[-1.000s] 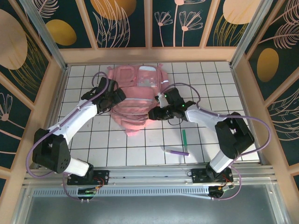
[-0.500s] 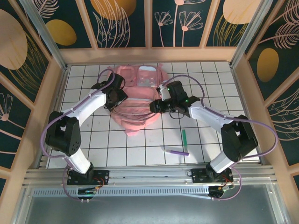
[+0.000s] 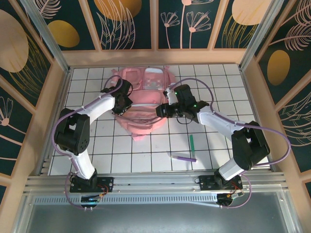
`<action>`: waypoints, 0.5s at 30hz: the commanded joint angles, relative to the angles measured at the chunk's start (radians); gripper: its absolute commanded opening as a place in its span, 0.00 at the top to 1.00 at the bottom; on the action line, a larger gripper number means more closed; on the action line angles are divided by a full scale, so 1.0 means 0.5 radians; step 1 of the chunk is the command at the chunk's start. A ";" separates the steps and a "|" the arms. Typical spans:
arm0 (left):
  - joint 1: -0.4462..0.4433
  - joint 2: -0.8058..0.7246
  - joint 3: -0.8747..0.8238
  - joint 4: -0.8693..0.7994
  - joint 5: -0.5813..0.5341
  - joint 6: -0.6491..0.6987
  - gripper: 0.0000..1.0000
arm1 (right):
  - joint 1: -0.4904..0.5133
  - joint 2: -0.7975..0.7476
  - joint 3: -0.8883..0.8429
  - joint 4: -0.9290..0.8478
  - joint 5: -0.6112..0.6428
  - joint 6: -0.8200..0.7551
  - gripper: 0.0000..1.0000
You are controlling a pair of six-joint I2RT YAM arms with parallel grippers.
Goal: Pack the student bag
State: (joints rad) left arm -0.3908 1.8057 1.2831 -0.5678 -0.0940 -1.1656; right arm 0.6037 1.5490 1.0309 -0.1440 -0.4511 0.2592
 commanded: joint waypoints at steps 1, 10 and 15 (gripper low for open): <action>-0.001 -0.065 0.018 0.050 -0.009 -0.071 1.00 | 0.076 -0.065 -0.061 0.067 0.011 -0.162 0.59; -0.001 -0.374 0.067 -0.127 0.144 -0.264 1.00 | 0.229 0.014 0.044 0.049 0.052 -0.524 0.56; -0.001 -0.367 0.077 -0.119 0.341 -0.326 1.00 | 0.339 0.102 0.033 0.110 0.091 -0.504 0.53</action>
State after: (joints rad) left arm -0.3908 1.6394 1.2945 -0.6071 -0.0120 -1.2873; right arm 0.7410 1.5665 1.0279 -0.1188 -0.4335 0.0364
